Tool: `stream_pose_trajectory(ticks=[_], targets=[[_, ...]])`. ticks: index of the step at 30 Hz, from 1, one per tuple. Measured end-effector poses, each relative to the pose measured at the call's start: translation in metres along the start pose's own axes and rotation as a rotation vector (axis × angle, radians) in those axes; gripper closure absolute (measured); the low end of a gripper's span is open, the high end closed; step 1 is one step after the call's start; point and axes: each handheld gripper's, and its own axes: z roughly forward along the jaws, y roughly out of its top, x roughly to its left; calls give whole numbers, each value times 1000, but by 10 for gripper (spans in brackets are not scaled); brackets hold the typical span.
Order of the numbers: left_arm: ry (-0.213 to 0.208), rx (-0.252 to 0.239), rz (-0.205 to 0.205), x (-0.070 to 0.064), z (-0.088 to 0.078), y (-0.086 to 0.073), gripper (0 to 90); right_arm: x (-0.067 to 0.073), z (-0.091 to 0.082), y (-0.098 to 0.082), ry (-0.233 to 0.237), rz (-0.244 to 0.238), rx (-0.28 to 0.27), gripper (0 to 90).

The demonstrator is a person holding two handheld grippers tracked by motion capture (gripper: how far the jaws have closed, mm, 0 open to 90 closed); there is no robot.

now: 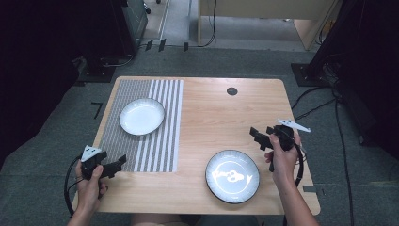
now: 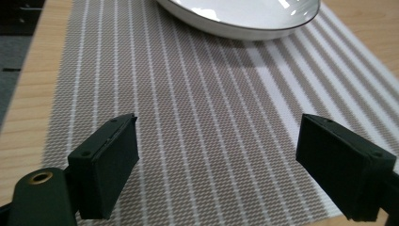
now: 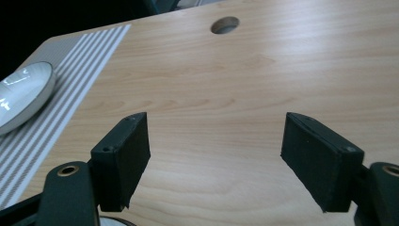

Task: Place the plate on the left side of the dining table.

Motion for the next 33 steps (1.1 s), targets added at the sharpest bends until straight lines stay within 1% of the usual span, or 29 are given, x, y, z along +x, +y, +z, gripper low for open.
stream_pose_trajectory(ticks=[5, 6, 9, 10, 14, 16, 17, 19, 21, 24, 25, 27, 28, 30, 31, 33], targets=[[21, 2, 7, 7, -6, -7, 133, -26, -12, -17, -41, 25, 3, 246], [34, 4, 15, 7, -7, -9, 133, -29, -13, -18, -43, 27, 2, 246], [40, 6, 20, 10, -10, -12, 133, -44, -19, -29, -69, 42, 3, 246], [49, 5, 29, 10, -11, -13, 133, -49, -22, -33, -75, 56, 3, 246], [80, 7, 64, 10, -14, -15, 133, -66, -28, -48, -96, 81, 9, 245], [88, 8, 80, 10, -15, -17, 133, -74, -31, -55, -110, 90, 12, 245], [90, 10, 84, 10, -16, -18, 133, -78, -34, -59, -113, 103, 11, 245], [85, 13, 76, 11, -17, -19, 133, -86, -38, -66, -120, 118, 8, 244], [90, 13, 73, 12, -19, -21, 133, -90, -42, -71, -124, 129, 7, 243], [90, 14, 56, 16, -22, -22, 133, -97, -48, -80, -137, 145, 5, 243], [93, 17, 54, 18, -22, -23, 133, -99, -49, -82, -145, 143, 6, 243], [105, 21, 54, 19, -23, -24, 133, -101, -51, -86, -157, 141, 11, 242], [109, 22, 47, 20, -24, -25, 133, -102, -52, -88, -161, 140, 14, 241], [103, 20, 39, 19, -24, -27, 133, -102, -52, -91, -162, 145, 19, 241], [105, 24, 44, 18, -24, -27, 133, -102, -52, -94, -165, 145, 19, 240], [109, 42, 77, 15, -22, -29, 133, -100, -52, -94, -171, 138, 22, 240]])
